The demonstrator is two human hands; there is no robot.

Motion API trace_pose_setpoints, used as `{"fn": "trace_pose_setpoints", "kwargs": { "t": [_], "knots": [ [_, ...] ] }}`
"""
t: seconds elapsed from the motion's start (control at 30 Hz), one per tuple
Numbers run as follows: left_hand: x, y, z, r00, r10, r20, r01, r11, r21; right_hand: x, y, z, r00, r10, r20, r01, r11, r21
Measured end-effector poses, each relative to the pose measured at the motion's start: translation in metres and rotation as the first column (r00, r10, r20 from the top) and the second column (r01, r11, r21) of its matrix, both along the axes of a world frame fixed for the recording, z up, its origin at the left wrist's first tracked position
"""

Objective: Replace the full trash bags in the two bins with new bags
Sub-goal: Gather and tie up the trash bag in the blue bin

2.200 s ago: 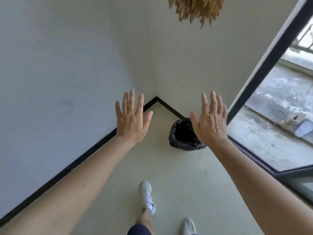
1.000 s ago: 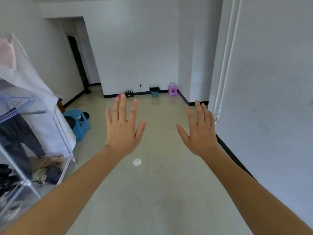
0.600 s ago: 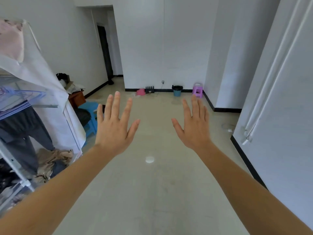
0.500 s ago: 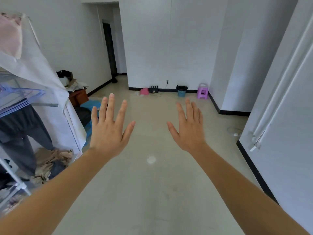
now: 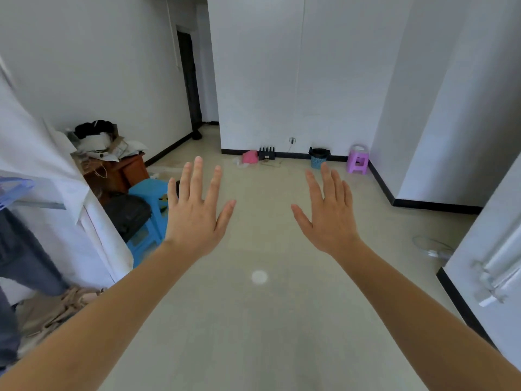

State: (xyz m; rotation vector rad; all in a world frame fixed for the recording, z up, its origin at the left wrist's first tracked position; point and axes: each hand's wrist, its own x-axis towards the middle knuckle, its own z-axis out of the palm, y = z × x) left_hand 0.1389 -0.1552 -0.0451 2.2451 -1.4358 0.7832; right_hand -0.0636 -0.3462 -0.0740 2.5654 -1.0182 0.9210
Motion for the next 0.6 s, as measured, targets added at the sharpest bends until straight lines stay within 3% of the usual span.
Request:
{"fn": "trace_pose_setpoints", "kwargs": {
  "t": [0.43, 0.6],
  "knots": [
    [0.176, -0.299, -0.026, 0.998, 0.029, 0.051, -0.035, 0.993, 0.116, 0.188, -0.299, -0.026, 0.998, 0.066, 0.015, -0.067, 0.997, 0.044],
    [0.261, -0.373, -0.011, 0.996, 0.083, 0.021, -0.084, 0.995, 0.056, 0.287, -0.383, -0.019, 0.992, 0.127, 0.001, -0.127, 0.988, 0.083]
  ]
}}
